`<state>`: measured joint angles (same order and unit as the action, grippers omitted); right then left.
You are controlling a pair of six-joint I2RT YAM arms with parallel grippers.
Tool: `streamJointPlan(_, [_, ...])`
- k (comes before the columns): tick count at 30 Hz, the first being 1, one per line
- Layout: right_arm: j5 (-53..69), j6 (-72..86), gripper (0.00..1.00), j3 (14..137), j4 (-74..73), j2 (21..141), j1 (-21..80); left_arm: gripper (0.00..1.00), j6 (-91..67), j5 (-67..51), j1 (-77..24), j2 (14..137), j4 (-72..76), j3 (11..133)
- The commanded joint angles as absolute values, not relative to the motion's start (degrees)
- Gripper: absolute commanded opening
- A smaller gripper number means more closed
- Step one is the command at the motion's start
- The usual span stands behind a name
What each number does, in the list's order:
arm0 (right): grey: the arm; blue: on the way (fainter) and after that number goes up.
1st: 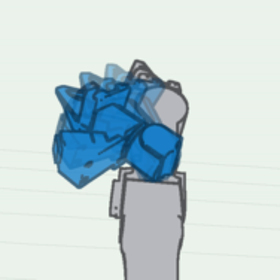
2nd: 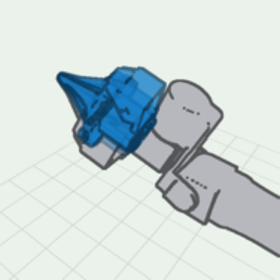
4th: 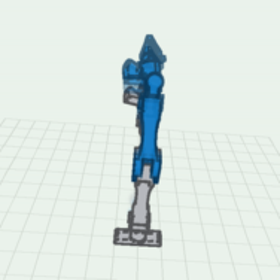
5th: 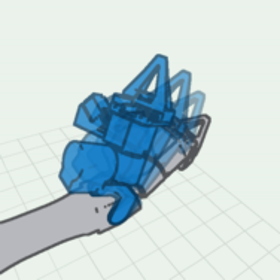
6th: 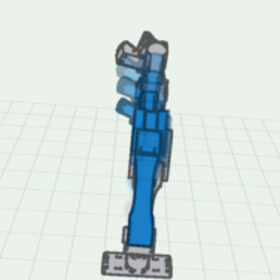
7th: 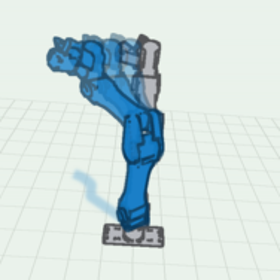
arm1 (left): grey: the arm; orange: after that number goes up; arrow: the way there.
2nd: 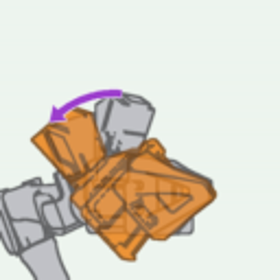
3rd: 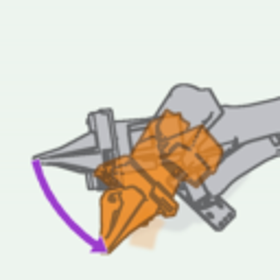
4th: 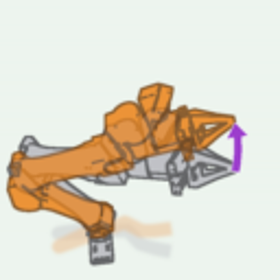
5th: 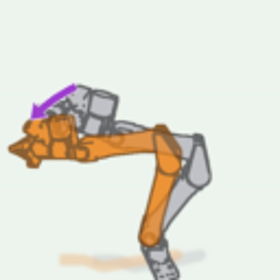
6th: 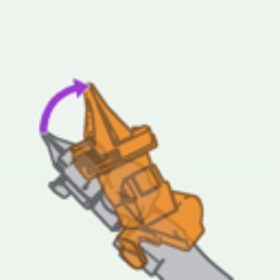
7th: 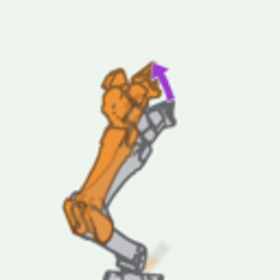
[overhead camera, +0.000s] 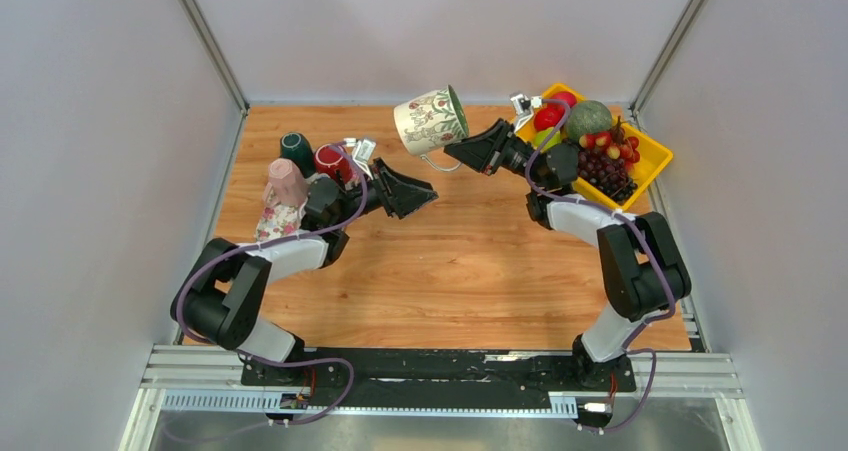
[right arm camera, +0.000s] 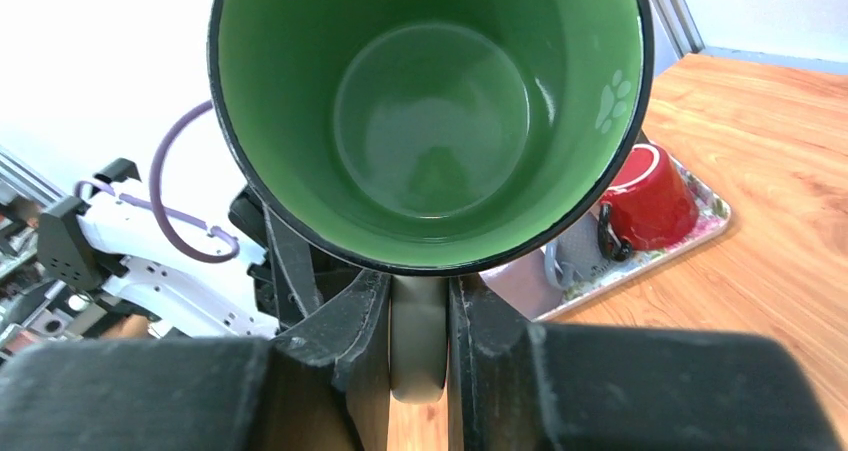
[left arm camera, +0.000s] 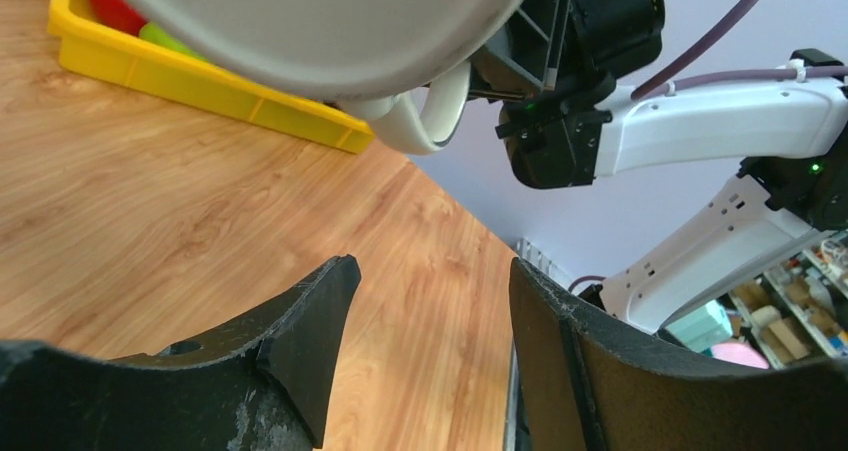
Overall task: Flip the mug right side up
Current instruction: Place the cup at the center of the board.
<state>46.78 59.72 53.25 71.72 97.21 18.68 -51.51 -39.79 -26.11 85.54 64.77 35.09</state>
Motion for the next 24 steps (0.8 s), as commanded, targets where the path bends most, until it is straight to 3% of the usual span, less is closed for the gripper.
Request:
streamJointPlan(1, [46.2, 48.73, 0.0, 58.04, 64.88, 89.86, 17.95, 0.68, -46.16, -43.85, -26.39, 81.73, 62.94, 38.41])
streamJointPlan(8, [44.64, 36.26, 0.0, 59.79, 49.27, 84.95, 16.23, 0.69, -39.15, -46.53, -26.11, 79.0, 55.06, 40.76])
streamJointPlan(20, [36.27, 16.4, 0.0, 61.86, 29.8, 78.69, 14.8, 0.71, -19.87, -45.42, -21.42, 70.21, 25.64, 46.26])
streamJointPlan(24, [34.63, 12.85, 0.0, 61.08, 28.18, 77.14, 13.39, 0.86, -15.25, -42.83, -20.2, 67.51, 17.55, 47.54])
